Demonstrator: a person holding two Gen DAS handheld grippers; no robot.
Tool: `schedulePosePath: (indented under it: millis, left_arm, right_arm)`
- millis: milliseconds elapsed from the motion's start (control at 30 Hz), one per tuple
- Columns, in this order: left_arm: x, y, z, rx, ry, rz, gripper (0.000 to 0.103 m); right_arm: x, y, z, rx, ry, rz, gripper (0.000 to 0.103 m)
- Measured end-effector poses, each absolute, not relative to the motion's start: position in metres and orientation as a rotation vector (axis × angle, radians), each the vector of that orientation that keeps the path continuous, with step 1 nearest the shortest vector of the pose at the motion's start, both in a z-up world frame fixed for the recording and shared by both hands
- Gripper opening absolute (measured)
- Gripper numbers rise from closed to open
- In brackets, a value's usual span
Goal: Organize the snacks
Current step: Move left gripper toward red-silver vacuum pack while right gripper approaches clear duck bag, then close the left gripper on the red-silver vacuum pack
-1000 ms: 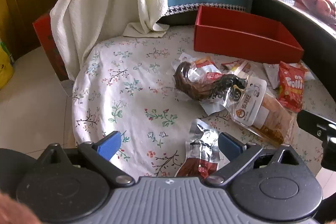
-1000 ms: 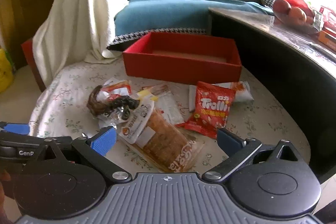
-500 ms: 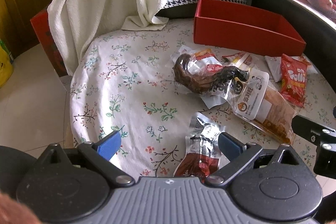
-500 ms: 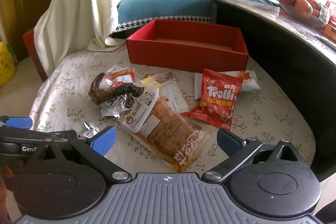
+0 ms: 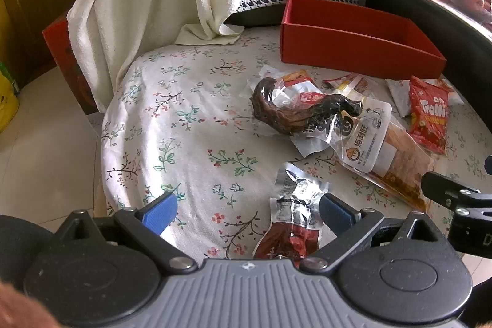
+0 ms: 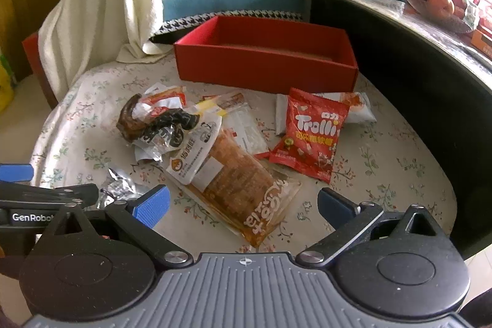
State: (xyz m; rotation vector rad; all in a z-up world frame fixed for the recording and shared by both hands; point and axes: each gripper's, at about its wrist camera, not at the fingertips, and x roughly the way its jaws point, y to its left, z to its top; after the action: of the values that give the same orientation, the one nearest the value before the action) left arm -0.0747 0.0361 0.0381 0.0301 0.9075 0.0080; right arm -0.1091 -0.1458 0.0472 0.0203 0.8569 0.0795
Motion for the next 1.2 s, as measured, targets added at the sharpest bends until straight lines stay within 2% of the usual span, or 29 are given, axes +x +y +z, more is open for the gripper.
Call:
schedulePosePath:
  millis: [1200]
  left_arm:
    - [-0.073,0.023,0.025,0.079,0.952,-0.019,0.094]
  right_arm:
    - [-0.101,-0.15,0.041,0.063,0.899,0.018,0.103]
